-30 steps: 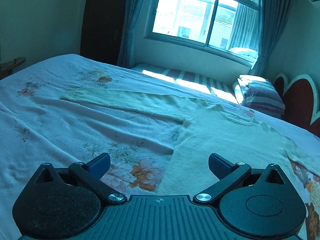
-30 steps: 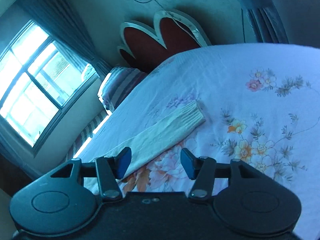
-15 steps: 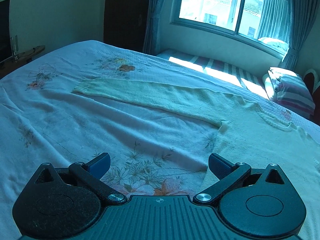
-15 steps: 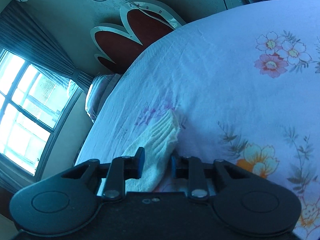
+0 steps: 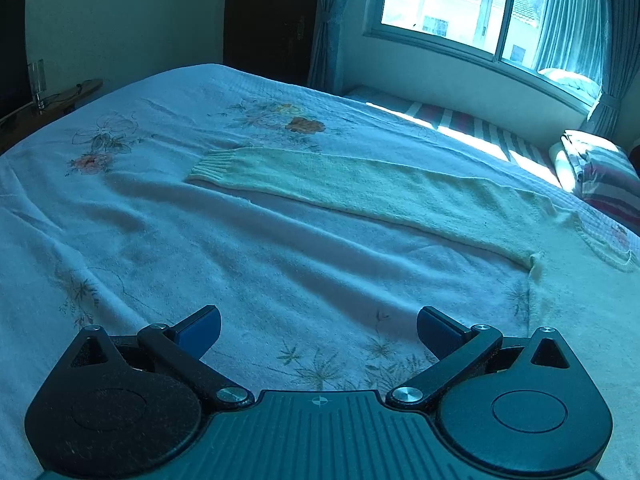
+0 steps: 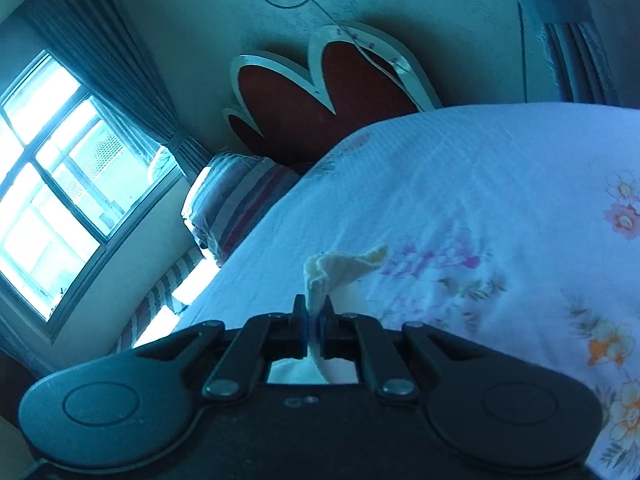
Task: Fold small clothes
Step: 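Grasp the sweater's sleeve cuff with the right gripper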
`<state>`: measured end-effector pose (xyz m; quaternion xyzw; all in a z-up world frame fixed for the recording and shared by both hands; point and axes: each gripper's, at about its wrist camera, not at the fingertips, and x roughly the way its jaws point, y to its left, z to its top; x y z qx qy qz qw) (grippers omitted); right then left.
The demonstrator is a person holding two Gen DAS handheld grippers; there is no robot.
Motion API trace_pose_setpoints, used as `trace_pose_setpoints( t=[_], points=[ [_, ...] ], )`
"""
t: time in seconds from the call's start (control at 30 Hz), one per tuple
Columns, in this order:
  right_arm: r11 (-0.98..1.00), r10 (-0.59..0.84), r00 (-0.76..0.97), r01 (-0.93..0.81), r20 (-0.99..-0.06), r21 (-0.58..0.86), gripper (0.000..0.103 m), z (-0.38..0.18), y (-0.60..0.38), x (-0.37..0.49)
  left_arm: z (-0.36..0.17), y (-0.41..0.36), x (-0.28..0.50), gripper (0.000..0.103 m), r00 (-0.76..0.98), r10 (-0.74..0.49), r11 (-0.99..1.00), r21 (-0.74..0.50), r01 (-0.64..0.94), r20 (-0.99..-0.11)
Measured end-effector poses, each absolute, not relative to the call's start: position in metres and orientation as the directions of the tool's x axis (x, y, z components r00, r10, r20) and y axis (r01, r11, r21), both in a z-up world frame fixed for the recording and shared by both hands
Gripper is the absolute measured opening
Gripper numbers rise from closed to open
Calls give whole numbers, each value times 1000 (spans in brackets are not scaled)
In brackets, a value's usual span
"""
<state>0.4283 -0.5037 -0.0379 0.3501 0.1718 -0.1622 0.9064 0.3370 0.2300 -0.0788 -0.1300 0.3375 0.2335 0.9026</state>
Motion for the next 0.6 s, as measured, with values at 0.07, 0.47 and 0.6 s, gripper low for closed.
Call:
trace_pose_setpoints(
  t=[0.07, 0.47, 0.6],
  points=[
    [742, -138, 910, 357, -391, 567, 6, -16, -471, 445, -81, 244, 335, 103, 666, 325, 862, -80, -501, -671],
    [908, 275, 862, -88, -426, 409, 6, 8, -178, 545, -92, 298, 310, 103, 656, 363, 886, 27, -463, -662],
    [907, 374, 753, -177, -541, 382, 6, -35, -89, 562, -95, 304, 305, 103, 658, 354, 895, 39, -443, -665]
  ],
)
